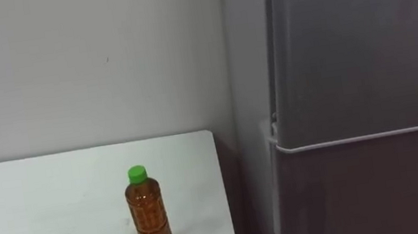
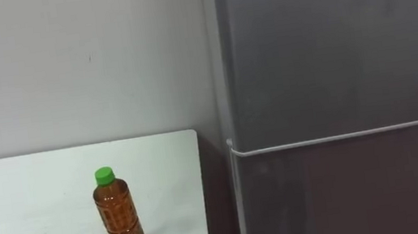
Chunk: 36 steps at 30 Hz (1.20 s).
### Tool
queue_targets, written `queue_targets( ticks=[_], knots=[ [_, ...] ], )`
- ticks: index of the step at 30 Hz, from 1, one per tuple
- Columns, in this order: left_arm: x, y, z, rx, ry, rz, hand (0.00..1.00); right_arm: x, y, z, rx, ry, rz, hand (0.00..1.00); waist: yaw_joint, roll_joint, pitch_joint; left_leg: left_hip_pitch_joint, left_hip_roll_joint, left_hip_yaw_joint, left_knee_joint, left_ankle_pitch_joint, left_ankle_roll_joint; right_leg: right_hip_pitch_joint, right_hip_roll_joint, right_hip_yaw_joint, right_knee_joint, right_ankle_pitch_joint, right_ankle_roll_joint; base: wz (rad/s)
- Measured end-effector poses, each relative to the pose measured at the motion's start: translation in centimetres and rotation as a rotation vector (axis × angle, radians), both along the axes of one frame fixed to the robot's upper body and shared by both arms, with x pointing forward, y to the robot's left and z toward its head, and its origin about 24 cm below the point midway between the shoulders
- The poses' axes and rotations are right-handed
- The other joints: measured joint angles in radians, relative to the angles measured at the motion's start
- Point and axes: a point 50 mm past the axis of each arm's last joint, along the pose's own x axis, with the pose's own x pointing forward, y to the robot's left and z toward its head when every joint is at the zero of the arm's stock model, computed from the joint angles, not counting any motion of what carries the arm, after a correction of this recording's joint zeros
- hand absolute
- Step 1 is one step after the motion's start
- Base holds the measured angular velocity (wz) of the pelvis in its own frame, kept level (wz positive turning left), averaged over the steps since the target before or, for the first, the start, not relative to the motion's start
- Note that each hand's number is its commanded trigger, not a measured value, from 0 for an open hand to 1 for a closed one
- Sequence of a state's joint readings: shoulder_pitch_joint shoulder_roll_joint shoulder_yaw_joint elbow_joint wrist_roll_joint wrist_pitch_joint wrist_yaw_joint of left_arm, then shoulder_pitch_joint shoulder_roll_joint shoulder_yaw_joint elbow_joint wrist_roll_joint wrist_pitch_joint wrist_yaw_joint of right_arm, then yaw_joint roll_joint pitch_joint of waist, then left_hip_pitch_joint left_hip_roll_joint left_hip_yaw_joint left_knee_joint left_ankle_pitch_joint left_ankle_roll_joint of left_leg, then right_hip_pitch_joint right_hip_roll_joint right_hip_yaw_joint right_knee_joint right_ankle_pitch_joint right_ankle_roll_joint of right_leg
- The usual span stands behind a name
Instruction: Put the bottle in the upper fridge
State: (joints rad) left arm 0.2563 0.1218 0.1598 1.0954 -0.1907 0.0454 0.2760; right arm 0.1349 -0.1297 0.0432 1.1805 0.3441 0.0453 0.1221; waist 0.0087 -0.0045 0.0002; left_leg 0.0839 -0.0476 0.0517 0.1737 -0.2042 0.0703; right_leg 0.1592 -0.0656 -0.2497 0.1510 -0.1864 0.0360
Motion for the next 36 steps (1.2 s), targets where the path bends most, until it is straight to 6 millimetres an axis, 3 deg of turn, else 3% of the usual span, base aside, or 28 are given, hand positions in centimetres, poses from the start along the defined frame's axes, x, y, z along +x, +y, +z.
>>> queue_targets(
  ticks=[9, 16, 23, 28, 36],
  knots=[
    [-0.7, 1.5, 0.5, 0.065, -0.048, 0.33, 0.0, -0.3, -0.3, 0.0, -0.005, 0.009, -0.032, 0.0, 0.002, 0.014, 0.0003, 0.0, -0.001, -0.002, 0.016, -0.008, 0.001, 0.004, -0.001, -0.001, 0.0, 0.0, 0.0, 0.0],
    [0.1, 2.0, 0.9, 0.122, -0.089, 0.395, 0.0, -0.2, -0.5, 0.1, -0.017, 0.008, -0.028, 0.0, 0.002, 0.021, 0.0018, 0.012, -0.001, -0.002, 0.016, -0.007, 0.0, 0.014, 0.0, 0.0, -0.001, 0.0, 0.0, 0.0],
    [4.9, 4.2, 3.2, 0.179, -0.354, 0.536, 0.0, 0.1, -1.1, 0.3, -0.027, -0.003, -0.011, 0.0, 0.005, 0.028, -0.001, 0.013, -0.002, -0.002, 0.018, -0.007, 0.001, 0.014, -0.002, 0.002, -0.001, -0.004, 0.0, -0.01],
    [7.7, 5.1, 5.1, 0.21, -0.502, 0.546, 0.0, -0.3, -1.8, 0.4, -0.05, 0.006, -0.017, 0.0, 0.029, 0.039, -0.0064, 0.011, -0.001, 0.001, 0.015, -0.007, 0.0, 0.007, -0.002, -0.002, -0.001, -0.006, -0.001, -0.02],
    [12.2, 6.6, 10.3, 0.306, -0.799, 0.547, 0.0, -0.2, -2.0, 0.6, -0.086, -0.018, 0.029, 0.0, 0.046, 0.035, -0.0083, 0.002, -0.002, -0.004, 0.014, -0.007, 0.0, 0.002, -0.001, -0.003, 0.001, -0.006, -0.001, 0.0]
  ],
)
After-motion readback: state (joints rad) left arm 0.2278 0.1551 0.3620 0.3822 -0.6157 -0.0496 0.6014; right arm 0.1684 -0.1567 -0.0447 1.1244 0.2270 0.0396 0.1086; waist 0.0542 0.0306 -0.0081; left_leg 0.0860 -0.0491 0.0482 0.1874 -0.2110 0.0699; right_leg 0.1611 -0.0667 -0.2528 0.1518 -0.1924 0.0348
